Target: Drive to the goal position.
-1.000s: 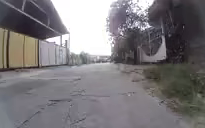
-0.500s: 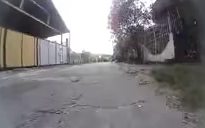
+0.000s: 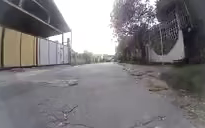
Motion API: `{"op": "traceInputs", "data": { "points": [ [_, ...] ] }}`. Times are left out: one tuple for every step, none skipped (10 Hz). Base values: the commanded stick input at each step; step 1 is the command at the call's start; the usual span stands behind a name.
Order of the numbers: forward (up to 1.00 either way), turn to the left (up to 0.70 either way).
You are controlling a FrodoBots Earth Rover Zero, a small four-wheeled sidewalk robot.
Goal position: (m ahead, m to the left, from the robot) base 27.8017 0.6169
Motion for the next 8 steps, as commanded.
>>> {"op": "traceInputs", "data": {
  "points": [
    [1.00, 0.01],
    [1.00, 0.01],
    [1.00, -0.24],
    [1.00, -0.39],
    [1.00, -0.12],
    [1.00, 0.01],
    [1.00, -0.13],
    [1.00, -0.22]
  ]
}}
